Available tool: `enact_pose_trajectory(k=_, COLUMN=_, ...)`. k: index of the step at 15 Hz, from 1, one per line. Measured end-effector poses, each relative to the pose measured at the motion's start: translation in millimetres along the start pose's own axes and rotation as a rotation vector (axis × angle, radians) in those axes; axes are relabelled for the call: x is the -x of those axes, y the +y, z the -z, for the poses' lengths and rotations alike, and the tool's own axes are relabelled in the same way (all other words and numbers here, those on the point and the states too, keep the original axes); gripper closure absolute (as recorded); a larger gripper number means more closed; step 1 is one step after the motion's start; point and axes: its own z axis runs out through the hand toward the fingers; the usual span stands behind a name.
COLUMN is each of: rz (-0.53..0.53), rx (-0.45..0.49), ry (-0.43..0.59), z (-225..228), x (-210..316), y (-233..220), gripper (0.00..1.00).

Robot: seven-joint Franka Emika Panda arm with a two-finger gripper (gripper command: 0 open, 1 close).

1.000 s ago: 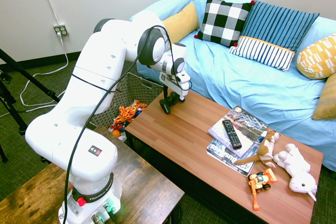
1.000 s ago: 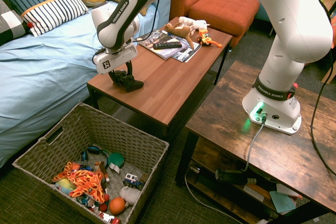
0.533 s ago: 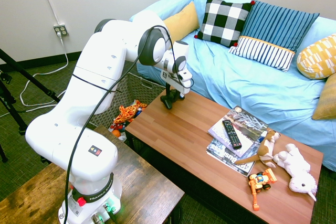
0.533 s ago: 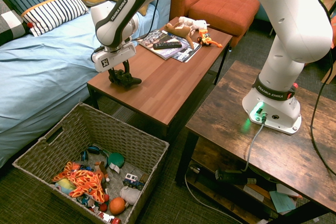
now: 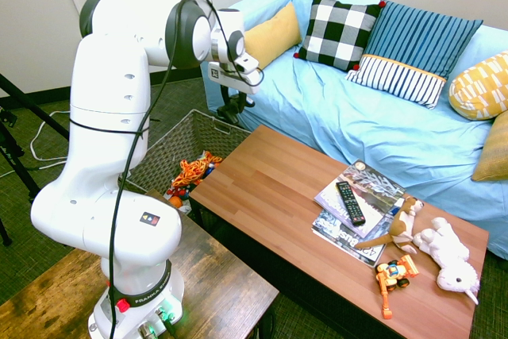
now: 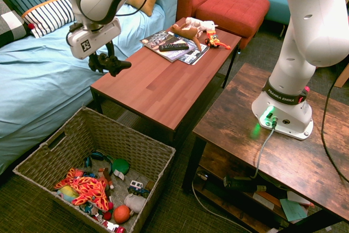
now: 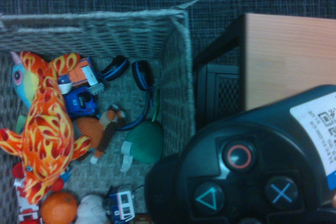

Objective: Put the gamepad in the basket

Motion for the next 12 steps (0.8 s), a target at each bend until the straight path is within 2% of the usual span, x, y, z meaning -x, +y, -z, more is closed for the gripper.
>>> enact_pose_trajectory(k=2, rz=0.053, rx=0.022, ry=0.029, z=-5, x=49, y=-31, gripper=1.0)
enact_pose_trajectory(k=5, rz=0.123, rx=0.053, ry=0.032, z=-38, x=97, y=-71, gripper=1.0)
enact_pose_trajectory(k=12, rz=0.228, rx=0.212, ry=-0.055, z=-164, x=144, y=-113, gripper=1.0)
